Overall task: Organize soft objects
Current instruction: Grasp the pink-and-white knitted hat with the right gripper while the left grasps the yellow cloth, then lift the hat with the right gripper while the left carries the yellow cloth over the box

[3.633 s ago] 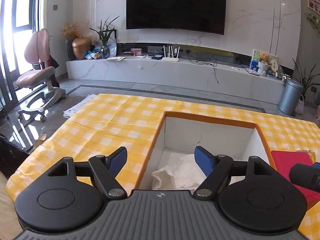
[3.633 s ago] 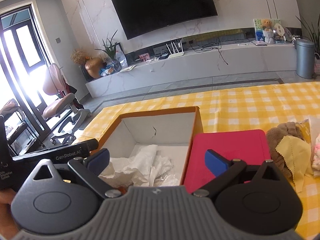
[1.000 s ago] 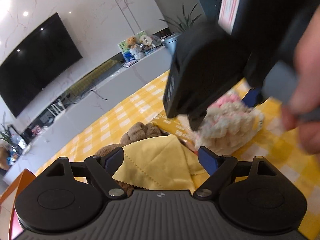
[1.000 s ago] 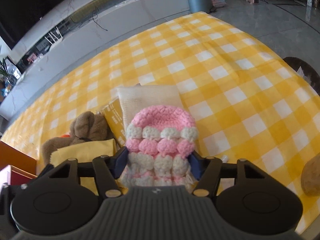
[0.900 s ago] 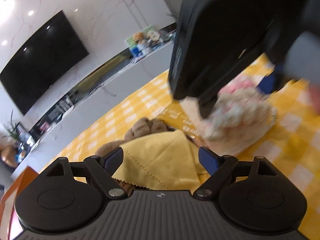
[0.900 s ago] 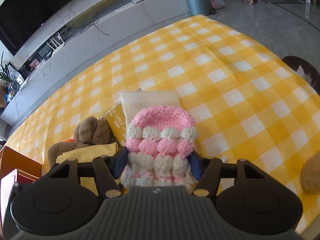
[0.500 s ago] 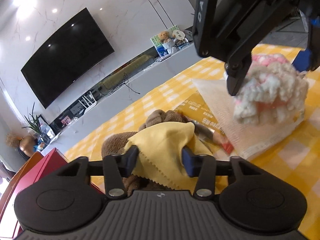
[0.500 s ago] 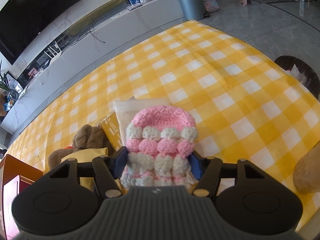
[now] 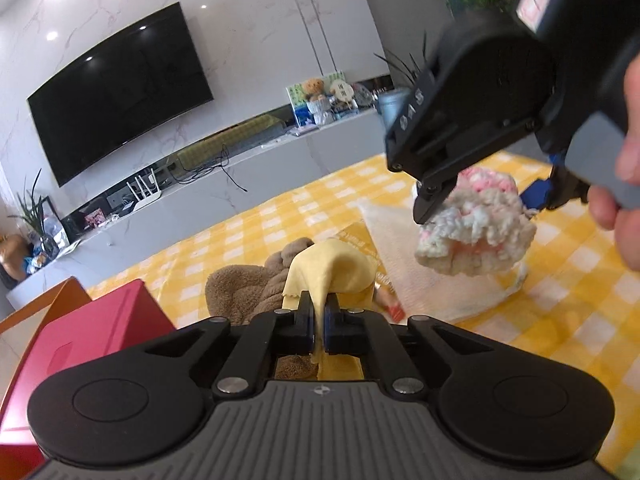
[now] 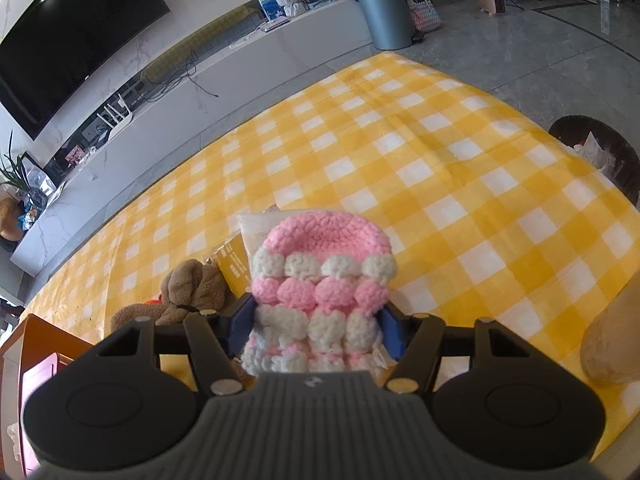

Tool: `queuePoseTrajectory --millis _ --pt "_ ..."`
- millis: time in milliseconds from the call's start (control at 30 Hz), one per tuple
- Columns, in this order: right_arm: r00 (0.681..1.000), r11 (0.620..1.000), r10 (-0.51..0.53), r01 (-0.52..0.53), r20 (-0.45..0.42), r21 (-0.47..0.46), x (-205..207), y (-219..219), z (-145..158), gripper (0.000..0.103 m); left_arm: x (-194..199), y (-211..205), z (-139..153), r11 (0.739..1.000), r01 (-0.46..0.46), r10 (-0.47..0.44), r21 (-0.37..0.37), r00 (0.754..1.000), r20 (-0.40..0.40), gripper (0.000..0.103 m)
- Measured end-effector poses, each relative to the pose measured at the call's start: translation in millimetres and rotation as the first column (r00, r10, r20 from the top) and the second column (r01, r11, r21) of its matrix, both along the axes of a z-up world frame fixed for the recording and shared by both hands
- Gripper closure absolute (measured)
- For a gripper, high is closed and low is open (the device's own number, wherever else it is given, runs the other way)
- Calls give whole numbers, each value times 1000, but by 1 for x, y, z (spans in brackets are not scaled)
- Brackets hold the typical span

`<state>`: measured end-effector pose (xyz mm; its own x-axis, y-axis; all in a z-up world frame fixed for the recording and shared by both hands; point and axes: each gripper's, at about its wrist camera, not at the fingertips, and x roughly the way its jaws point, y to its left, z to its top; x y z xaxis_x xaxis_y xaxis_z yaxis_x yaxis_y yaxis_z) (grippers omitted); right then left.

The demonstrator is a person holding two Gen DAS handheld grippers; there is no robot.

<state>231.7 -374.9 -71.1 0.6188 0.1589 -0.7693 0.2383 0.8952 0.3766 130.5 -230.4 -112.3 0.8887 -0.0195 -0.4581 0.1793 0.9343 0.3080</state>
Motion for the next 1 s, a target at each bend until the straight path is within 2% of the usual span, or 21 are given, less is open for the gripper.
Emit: queuePoseTrajectory --millis 233,433,567,733,800,900,1000 --pt "998 999 -23 21 56 37 -23 -9 17 40 -9 1 26 999 20 -19 -40 1000 18 98" --pt "990 1000 18 -19 143 6 -32 1 43 40 -21 5 53 999 34 -33 -6 995 92 98" --pt "976 998 58 -57 211 -12 -42 14 64 41 -22 17 74 999 35 -33 -37 997 68 98" --pt "953 996 92 -89 289 -23 -58 29 90 41 -33 37 101 1000 6 -3 -24 993 121 98" --pt "947 994 106 -91 302 -64 -66 41 102 41 -38 47 111 1000 0 3 -21 991 137 98" --pt "914 987 150 -117 376 -108 -81 62 124 41 -48 64 123 1000 -29 30 -11 986 167 98" --pt "873 985 143 -78 467 -157 -99 86 147 41 -54 86 133 998 -69 68 2 979 193 98"
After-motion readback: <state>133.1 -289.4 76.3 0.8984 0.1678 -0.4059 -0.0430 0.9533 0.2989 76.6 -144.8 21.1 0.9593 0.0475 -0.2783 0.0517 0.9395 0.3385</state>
